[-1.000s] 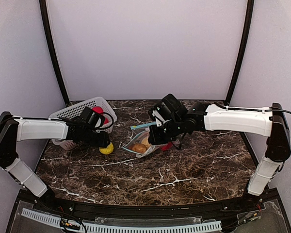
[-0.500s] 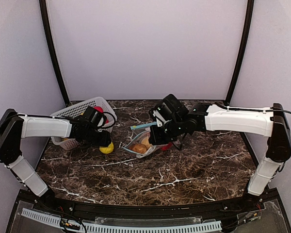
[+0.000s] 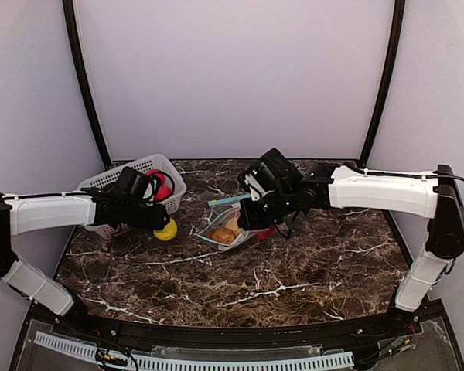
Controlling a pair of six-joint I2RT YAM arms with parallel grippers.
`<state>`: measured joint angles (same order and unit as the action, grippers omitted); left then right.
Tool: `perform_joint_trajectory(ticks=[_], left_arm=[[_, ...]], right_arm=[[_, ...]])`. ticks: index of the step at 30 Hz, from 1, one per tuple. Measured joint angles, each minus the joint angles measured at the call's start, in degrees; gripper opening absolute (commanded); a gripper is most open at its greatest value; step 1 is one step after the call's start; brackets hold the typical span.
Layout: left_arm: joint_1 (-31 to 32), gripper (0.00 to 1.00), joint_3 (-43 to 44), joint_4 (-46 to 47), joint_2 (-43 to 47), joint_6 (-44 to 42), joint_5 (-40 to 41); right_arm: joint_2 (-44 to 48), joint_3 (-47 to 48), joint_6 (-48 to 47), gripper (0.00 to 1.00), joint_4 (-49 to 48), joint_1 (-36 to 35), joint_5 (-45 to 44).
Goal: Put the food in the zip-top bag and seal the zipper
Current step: Pick up the fake fruit at the center of the board, then place the fake fruit in the zipper food storage bag.
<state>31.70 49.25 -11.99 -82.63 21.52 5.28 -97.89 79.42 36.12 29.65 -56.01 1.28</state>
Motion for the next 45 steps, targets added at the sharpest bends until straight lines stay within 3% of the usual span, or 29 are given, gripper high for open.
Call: perform_joint_trajectory(ticks=[5, 9, 14, 20, 26, 37, 45], left_arm=[[1.11, 0.32, -3.28, 2.12, 14.75, -0.96, -6.56], [7.45, 0.32, -3.23, 5.77, 20.94, -2.01, -12.17], [17.2, 0.32, -2.32, 9.73, 21.33, -3.48, -16.98], [22.32, 0.31, -2.51, 17.22, 18.38, -4.35, -17.66], [25.38, 0.3, -5.55, 24.87, 13.29, -6.01, -14.12], [28.52, 0.29, -9.7, 28.0, 10.21, -11.96, 0.48], [28.83, 0.28, -11.28, 30.6, 6.12, -12.37, 5.33]], right_arm=[[0.0, 0.02, 0.0, 0.0, 0.0, 0.0, 0.48], [0.0, 0.04, 0.0, 0.0, 0.0, 0.04, 1.46], [0.0, 0.04, 0.46, 0.0, -0.74, 0.31, 4.7], [0.0, -1.75, 1.73, 0.0, -4.9, 1.2, 10.64], [0.0, -4.09, 2.8, 0.0, -7.52, 1.57, 15.74], [0.02, -6.23, 3.65, 0.0, -8.83, 2.89, 18.82], [0.02, -6.73, 4.9, 0.0, -12.04, 2.82, 23.69]])
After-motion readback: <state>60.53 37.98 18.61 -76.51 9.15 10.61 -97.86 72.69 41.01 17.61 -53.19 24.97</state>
